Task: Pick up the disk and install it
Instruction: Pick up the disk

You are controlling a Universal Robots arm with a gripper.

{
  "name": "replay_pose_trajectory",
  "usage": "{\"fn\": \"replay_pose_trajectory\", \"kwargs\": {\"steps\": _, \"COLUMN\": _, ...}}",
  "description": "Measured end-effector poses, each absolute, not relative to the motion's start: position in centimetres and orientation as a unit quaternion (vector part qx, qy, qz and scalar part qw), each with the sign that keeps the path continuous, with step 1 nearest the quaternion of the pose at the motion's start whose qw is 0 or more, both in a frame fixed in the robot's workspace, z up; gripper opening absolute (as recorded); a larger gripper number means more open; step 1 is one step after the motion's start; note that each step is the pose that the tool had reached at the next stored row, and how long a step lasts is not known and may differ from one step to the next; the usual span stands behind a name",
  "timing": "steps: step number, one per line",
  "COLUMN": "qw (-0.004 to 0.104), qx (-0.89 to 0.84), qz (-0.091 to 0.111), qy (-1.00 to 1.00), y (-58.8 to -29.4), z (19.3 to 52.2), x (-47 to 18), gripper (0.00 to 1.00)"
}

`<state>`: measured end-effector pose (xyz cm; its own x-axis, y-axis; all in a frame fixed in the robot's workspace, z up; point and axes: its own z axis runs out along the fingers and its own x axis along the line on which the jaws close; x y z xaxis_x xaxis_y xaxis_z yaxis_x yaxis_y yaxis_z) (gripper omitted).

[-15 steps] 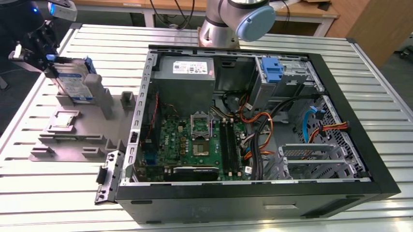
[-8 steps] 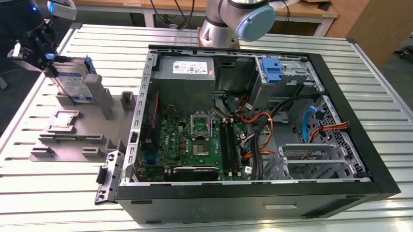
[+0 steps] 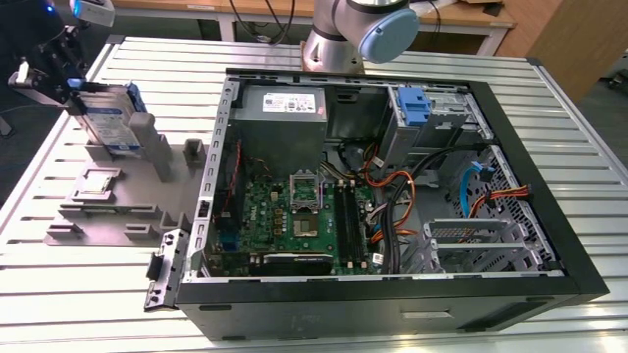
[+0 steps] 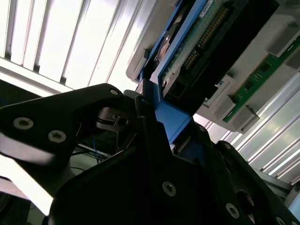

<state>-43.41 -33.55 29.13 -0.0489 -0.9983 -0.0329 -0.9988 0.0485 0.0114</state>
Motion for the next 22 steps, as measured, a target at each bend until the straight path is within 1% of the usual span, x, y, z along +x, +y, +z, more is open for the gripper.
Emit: {"fn": "replay_pose_trajectory", "kwargs": {"steps": 22, "qw": 0.007, "qx": -0.690, "qz": 0.015, "qy": 0.724, "y": -33.6, "z": 31.3, "x": -43.4, "gripper": 0.37}}
